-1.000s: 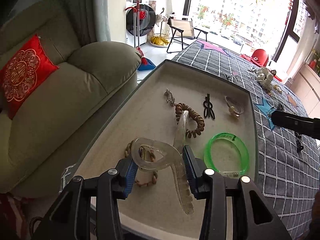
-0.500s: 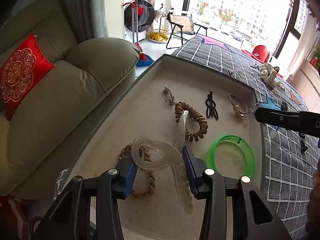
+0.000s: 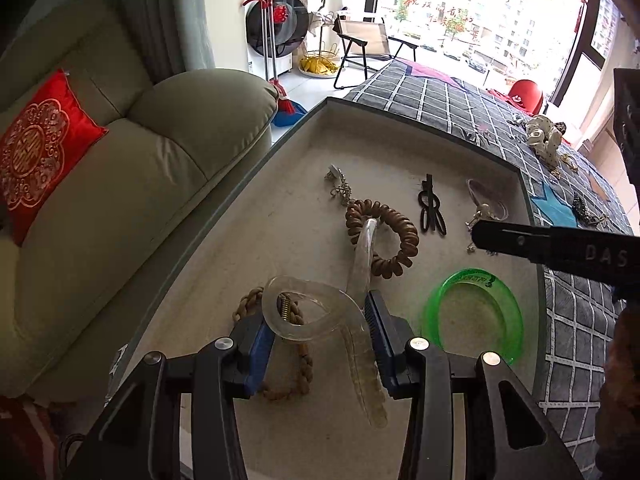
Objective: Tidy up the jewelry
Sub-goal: 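Carry the claw clip and silver chain with both tools over the white tray, then open the left tool to drop the claw clip while the right releases the silver chain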
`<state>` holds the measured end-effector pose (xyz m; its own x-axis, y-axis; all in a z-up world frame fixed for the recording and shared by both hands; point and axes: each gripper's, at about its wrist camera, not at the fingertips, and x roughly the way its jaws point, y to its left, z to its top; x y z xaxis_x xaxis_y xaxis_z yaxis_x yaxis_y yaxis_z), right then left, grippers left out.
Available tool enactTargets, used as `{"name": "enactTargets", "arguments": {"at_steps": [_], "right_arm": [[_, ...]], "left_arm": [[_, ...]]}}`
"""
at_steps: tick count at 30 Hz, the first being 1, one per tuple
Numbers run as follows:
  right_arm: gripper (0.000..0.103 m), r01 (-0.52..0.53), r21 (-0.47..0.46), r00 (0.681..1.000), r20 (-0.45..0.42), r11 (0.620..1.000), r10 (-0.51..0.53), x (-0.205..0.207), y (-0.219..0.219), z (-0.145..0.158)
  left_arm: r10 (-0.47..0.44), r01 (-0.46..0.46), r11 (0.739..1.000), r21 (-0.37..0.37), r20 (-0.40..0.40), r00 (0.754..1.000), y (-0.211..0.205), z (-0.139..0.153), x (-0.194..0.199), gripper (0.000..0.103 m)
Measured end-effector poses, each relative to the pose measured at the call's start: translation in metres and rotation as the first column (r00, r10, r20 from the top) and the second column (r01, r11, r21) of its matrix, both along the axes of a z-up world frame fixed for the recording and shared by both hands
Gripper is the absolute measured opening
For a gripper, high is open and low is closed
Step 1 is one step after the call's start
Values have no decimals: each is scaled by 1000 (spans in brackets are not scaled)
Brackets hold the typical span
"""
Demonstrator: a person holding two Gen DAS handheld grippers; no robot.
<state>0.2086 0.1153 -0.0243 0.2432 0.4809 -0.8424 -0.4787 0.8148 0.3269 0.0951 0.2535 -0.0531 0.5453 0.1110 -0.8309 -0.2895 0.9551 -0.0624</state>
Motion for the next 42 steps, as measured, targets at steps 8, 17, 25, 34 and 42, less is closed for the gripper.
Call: {"name": "enactTargets", "arguments": {"at_steps": [8,17,25,34,42], "right_arm": [[13,-9,-25,1000,1,1000,9,1,6,-8],[13,-28,-45,1000,9,999,29,1,11,-7],[49,-3,13,1000,2,1000,3,-1,-3,4],[54,37,13,998,49,999,-38,-14,-21,23],[56,46,-3,996,75,999,-46,-25,-29,33]], "left_arm": [[5,-4,1000,18,-6,1000,-1,-2,0,47],[7,-7,1000,15,-11,1000,0,-1,-2,47],[13,-13,1000,24,-3,1000,-2,4,-3,47],[19,-20,999,36,28,999,-4,11,-8,84],[30,-31,999,40,26,999,-4,16,-18,95]]}}
